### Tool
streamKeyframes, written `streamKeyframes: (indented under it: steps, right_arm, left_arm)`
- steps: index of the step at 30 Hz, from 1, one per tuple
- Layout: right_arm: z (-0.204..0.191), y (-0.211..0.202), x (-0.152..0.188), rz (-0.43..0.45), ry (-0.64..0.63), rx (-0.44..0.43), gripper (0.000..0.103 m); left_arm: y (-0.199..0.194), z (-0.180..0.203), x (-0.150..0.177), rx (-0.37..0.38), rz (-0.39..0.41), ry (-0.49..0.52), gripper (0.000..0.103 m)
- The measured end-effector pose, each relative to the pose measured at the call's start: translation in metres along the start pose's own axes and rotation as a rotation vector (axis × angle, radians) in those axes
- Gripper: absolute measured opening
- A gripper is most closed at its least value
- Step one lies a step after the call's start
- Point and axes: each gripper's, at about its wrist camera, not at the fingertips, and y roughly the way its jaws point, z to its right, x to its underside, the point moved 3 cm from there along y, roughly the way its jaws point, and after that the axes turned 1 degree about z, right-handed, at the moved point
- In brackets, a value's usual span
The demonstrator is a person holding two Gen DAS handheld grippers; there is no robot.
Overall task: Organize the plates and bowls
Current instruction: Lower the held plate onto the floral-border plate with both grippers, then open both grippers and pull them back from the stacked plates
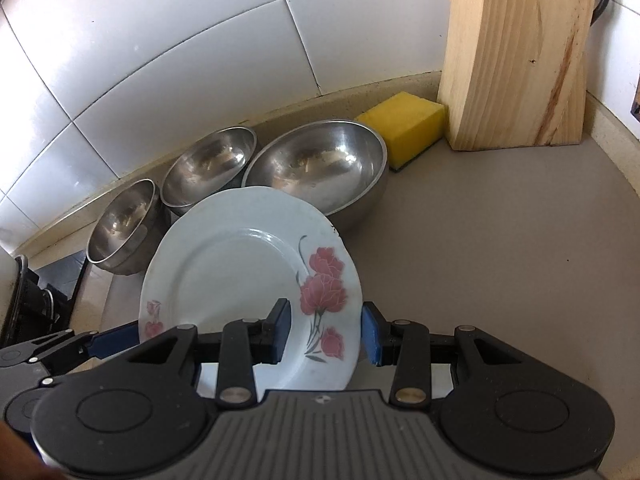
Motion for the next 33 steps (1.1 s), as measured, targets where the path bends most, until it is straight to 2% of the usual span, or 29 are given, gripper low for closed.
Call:
streamKeyframes:
  steps: [10, 26, 28, 29, 30, 31, 33]
  right_arm:
    - [-0.013, -0.002, 0.003, 0.03, -0.081, 0.034, 0.021]
    - [-0.018, 0.001, 0.012, -0.021, -0.036, -0.012, 0.021]
    - [-0.019, 0.004, 0.015, -0.037, -0.038, -0.013, 0.021]
    - [-0.019, 0.005, 0.016, -0.045, -0.036, -0.014, 0.021]
    - [-0.019, 0.008, 0.018, -0.054, -0.032, -0.025, 0.021]
    - [-0.019, 0.009, 0.02, -0.061, -0.033, -0.029, 0.021]
    - [-0.025, 0.008, 0.02, -0.054, -0.051, -0.034, 0.021]
  left_arm:
    - [0.001, 0.002, 0.0, -0.016, 0.005, 0.013, 0.046]
    - [-0.005, -0.006, 0.001, -0.058, 0.013, 0.001, 0.046]
    - [-0.004, -0.009, 0.002, -0.055, 0.005, -0.004, 0.045]
    - [-0.005, -0.009, 0.002, -0.02, 0.011, -0.007, 0.038]
    - [-0.008, -0.007, 0.001, 0.027, 0.018, -0.011, 0.039]
    - [-0.011, -0.002, -0.001, 0.036, 0.024, 0.0, 0.041]
    - [-0.018, 0.012, -0.004, 0.007, 0.062, 0.064, 0.038]
